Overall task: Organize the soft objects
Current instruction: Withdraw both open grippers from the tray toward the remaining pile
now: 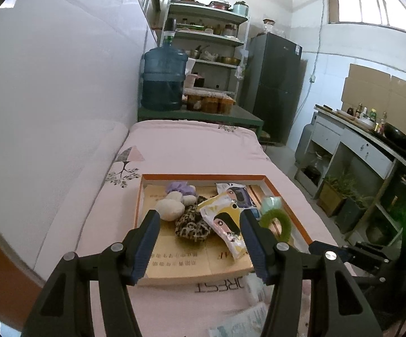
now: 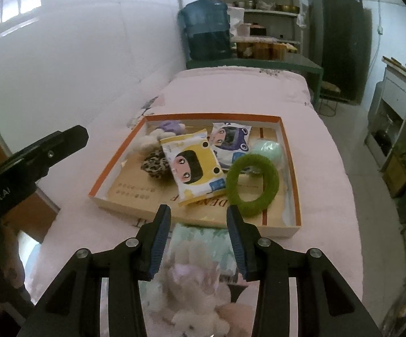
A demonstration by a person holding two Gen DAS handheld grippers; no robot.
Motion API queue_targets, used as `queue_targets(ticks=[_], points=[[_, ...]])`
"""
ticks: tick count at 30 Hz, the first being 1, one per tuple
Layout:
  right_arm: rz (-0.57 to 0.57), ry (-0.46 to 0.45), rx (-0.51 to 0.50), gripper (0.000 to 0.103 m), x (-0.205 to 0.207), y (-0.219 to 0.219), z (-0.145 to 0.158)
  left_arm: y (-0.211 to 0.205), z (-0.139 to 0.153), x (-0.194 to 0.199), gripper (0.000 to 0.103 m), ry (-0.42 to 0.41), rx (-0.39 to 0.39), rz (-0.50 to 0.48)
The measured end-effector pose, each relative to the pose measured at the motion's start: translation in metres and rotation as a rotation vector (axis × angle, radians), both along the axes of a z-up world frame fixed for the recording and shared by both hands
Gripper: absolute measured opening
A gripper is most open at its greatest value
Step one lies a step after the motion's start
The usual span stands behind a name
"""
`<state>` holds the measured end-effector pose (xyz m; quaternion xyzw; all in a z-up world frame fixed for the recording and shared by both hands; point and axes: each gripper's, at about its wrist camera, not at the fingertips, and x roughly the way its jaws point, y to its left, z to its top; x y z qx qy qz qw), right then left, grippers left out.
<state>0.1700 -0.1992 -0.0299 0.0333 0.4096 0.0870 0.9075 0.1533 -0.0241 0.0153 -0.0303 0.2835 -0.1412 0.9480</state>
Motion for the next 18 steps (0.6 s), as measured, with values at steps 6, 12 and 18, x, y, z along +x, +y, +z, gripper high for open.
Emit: queue_targets(ticks=[6,12,18], points=[[-0.004,-0.023,-0.012,0.043,-0.022,0.004,0.012,0.006,0.007,-0.020,0.059,-0.017,-0.007,-0.008],[-0.017,-0.042,-0.017,0.043,-0.043,0.002,0.021,0.012,0.011,-0.041,0.059,-0.039,-0.006,-0.012],[-0.028,-0.058,-0.027,0.043,-0.065,-0.002,0.028,0.016,0.011,-0.058,0.059,-0.047,-0.007,-0.028]])
